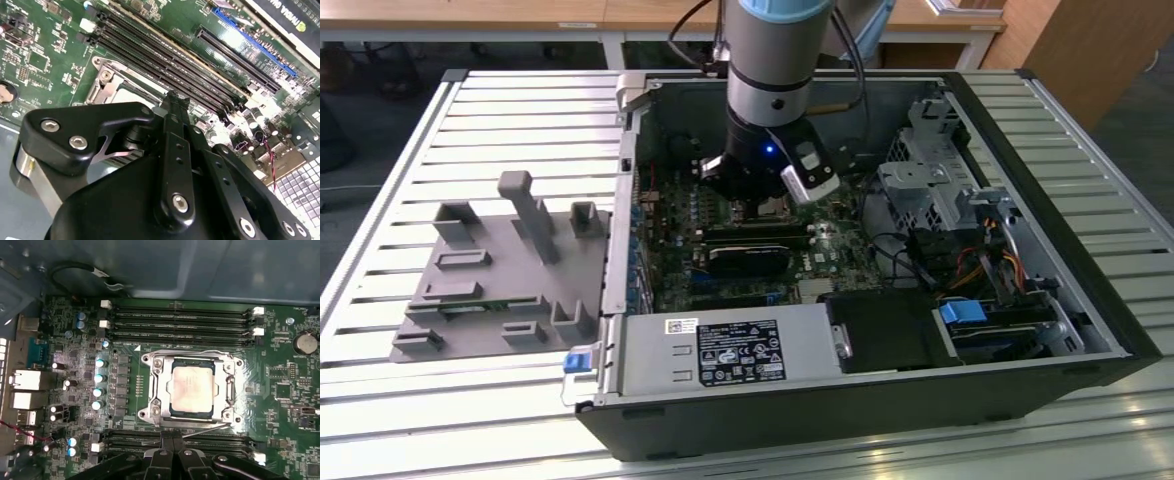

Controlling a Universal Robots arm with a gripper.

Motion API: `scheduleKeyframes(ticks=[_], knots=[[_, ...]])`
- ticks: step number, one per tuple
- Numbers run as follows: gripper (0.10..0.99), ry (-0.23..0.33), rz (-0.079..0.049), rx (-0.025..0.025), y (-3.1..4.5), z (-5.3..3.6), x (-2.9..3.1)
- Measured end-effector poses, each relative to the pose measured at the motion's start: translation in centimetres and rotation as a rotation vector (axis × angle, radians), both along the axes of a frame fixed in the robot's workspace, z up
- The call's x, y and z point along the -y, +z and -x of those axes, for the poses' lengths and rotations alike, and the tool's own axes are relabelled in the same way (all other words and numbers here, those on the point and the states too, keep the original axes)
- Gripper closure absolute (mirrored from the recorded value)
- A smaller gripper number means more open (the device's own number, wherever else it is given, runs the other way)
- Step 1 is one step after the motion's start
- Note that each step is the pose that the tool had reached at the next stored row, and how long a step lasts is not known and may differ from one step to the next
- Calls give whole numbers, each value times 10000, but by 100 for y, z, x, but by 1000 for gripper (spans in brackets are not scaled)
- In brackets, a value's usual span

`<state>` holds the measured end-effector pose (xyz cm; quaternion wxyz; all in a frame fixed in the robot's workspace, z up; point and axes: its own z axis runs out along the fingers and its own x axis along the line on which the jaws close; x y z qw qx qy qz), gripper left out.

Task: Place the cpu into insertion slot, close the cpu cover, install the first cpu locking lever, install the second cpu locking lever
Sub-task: 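Install the second cpu locking lever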

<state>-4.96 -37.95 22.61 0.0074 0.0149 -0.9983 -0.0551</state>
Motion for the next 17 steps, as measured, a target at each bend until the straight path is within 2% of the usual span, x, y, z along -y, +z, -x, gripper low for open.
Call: scheduleKeyframes(ticks=[7, 17], knots=[[969, 0, -63, -3, -96, 25, 6], [969, -3, -551, 0, -117, 96, 103]])
